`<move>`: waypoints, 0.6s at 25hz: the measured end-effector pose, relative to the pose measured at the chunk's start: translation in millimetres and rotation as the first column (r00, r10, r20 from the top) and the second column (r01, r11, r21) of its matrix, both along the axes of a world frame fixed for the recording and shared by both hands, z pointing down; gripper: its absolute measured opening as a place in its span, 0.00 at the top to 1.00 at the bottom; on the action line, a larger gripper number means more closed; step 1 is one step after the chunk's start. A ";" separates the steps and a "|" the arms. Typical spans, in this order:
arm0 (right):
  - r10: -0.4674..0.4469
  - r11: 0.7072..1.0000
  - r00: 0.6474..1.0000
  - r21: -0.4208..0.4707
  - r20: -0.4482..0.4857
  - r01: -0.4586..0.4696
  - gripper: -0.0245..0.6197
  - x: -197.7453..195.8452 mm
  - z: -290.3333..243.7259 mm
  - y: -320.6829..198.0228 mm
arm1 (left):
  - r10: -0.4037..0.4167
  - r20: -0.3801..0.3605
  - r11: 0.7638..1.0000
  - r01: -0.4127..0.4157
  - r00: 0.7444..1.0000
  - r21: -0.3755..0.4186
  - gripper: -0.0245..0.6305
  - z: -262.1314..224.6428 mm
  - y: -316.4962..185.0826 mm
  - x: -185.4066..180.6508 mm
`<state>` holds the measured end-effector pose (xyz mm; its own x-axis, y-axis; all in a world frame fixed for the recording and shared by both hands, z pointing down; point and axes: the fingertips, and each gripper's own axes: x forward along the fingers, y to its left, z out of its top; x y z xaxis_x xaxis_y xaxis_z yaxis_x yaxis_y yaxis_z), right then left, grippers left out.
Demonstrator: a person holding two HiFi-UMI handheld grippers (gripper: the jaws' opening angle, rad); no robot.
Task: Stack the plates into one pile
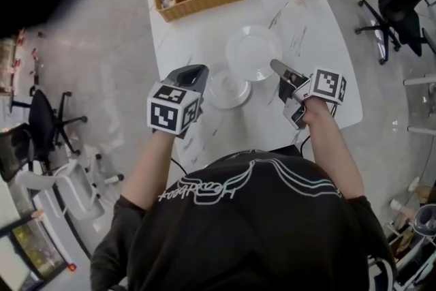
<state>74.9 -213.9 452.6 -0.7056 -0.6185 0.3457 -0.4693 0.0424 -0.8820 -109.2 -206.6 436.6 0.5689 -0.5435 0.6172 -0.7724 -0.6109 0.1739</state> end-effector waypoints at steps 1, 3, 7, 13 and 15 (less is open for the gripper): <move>-0.007 1.000 1.000 0.000 0.002 0.007 0.90 -4.8 -1.2 3.7 | -0.008 -0.006 1.000 0.008 1.000 0.000 0.91 -0.6 5.2 -4.1; -0.024 1.000 1.000 0.002 0.011 0.024 0.90 -14.7 -1.6 9.6 | -0.019 -0.007 1.000 0.019 1.000 -0.010 0.91 3.2 14.8 -12.4; -0.064 0.998 0.998 -0.002 0.028 0.064 0.90 -35.7 5.6 22.2 | -0.033 0.006 0.998 0.034 0.999 -0.045 0.91 20.8 36.0 -26.7; -0.123 0.991 0.991 -0.044 0.047 0.126 0.90 -61.5 25.0 41.9 | -0.066 -0.003 0.995 0.065 0.998 -0.075 0.91 36.5 56.0 -37.8; -0.139 0.988 0.989 -0.060 0.045 0.142 0.90 -67.1 31.2 45.9 | -0.072 -0.002 0.994 0.071 0.997 -0.084 0.91 40.2 59.8 -40.4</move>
<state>7.7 -168.0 483.8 -0.7980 -0.4903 0.3504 -0.4266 0.0488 -0.9031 -149.6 -146.8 476.8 0.5332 -0.5296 0.6597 -0.8127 -0.5372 0.2256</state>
